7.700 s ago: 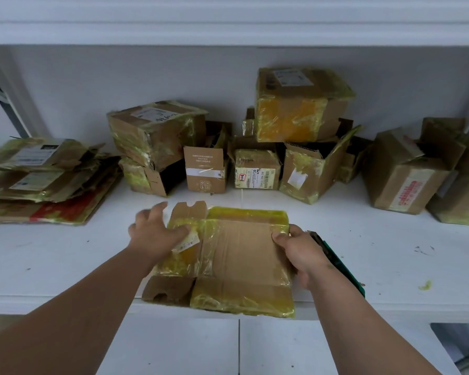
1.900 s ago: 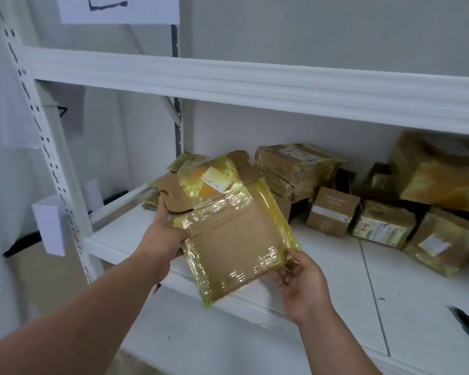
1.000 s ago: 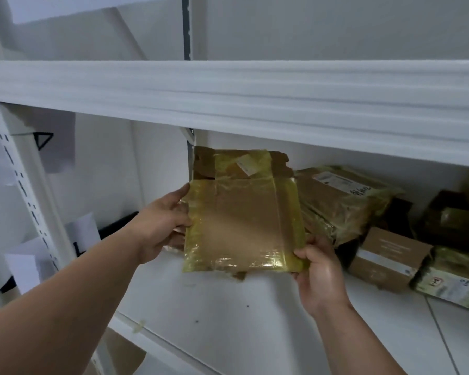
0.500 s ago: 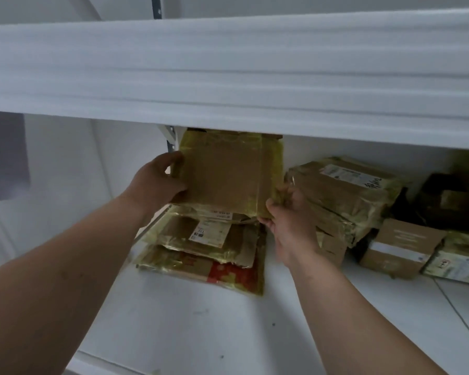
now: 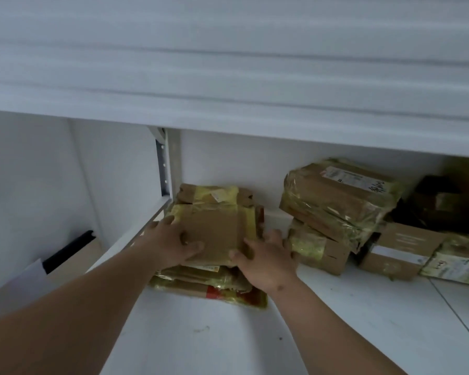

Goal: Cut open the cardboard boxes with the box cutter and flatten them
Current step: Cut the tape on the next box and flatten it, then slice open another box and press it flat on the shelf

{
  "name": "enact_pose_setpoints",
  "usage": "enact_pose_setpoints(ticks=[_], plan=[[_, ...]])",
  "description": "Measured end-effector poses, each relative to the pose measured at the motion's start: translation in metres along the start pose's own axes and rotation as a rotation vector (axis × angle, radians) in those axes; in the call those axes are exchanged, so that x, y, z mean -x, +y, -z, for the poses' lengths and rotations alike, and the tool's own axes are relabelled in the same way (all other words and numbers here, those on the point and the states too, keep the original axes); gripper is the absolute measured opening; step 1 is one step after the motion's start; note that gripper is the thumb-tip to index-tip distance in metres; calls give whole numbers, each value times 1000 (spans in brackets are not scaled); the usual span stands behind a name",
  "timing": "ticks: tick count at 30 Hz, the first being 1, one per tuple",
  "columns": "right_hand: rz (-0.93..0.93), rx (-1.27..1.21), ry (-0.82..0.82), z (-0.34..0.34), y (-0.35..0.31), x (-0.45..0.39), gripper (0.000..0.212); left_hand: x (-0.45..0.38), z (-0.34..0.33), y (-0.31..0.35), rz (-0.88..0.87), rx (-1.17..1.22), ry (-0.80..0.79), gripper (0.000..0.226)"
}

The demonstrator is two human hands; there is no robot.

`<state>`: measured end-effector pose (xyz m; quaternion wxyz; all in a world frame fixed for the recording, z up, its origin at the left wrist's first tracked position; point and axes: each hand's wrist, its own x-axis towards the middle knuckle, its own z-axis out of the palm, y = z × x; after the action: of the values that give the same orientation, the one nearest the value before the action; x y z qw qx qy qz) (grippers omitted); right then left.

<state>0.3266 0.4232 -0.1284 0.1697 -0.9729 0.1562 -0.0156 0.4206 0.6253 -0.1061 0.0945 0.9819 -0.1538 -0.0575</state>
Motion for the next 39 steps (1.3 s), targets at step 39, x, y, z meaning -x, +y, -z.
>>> enact_pose_setpoints(ticks=[39], plan=[[46, -517, 777, 45, 86, 40, 23, 14, 22, 136, -329, 72, 269, 34]])
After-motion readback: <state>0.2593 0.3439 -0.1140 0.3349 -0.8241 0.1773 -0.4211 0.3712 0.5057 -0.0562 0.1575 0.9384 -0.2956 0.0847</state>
